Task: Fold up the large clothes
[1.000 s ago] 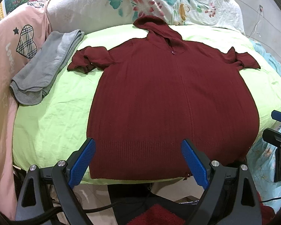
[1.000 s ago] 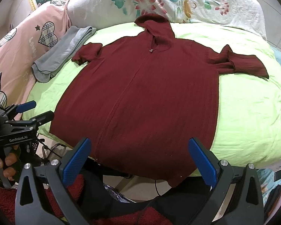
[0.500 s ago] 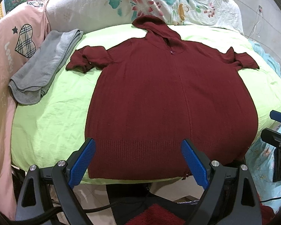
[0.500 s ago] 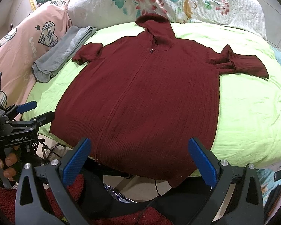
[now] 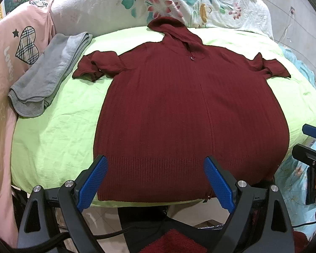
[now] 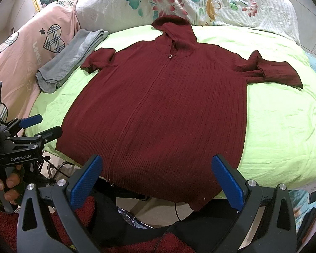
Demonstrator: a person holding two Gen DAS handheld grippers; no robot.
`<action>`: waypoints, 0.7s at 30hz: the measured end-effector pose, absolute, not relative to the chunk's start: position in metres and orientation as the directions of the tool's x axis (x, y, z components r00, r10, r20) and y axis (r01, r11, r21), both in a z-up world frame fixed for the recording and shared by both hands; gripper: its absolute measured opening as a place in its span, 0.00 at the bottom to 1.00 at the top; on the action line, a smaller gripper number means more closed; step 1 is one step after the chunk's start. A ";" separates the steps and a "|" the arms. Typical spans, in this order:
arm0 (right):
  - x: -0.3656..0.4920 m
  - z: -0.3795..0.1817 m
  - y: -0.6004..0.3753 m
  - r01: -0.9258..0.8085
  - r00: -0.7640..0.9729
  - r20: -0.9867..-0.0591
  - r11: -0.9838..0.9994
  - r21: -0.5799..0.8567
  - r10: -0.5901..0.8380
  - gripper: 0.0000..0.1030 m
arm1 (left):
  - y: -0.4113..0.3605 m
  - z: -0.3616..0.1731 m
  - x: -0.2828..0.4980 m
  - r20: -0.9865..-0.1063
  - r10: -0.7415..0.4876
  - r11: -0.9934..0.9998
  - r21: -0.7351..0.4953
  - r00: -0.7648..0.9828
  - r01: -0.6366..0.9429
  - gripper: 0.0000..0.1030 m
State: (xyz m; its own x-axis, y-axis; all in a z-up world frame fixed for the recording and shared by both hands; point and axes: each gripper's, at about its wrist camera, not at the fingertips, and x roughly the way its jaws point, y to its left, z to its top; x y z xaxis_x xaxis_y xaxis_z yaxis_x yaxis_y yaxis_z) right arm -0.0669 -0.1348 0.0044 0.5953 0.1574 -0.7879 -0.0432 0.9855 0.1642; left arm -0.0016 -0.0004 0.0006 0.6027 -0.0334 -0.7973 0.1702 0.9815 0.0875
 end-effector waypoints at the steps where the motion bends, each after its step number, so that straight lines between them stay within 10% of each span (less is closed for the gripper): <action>1: -0.067 0.004 -0.135 -0.043 0.596 -0.788 0.986 0.164 0.157 1.00 | 0.000 0.001 -0.002 -0.795 -0.035 0.981 0.087 0.605 0.172 0.90; 21: -0.057 -0.002 -0.143 -0.029 0.598 -0.785 0.984 0.176 0.158 1.00 | -0.001 -0.011 0.012 -0.818 -0.032 0.977 0.095 0.574 0.189 0.90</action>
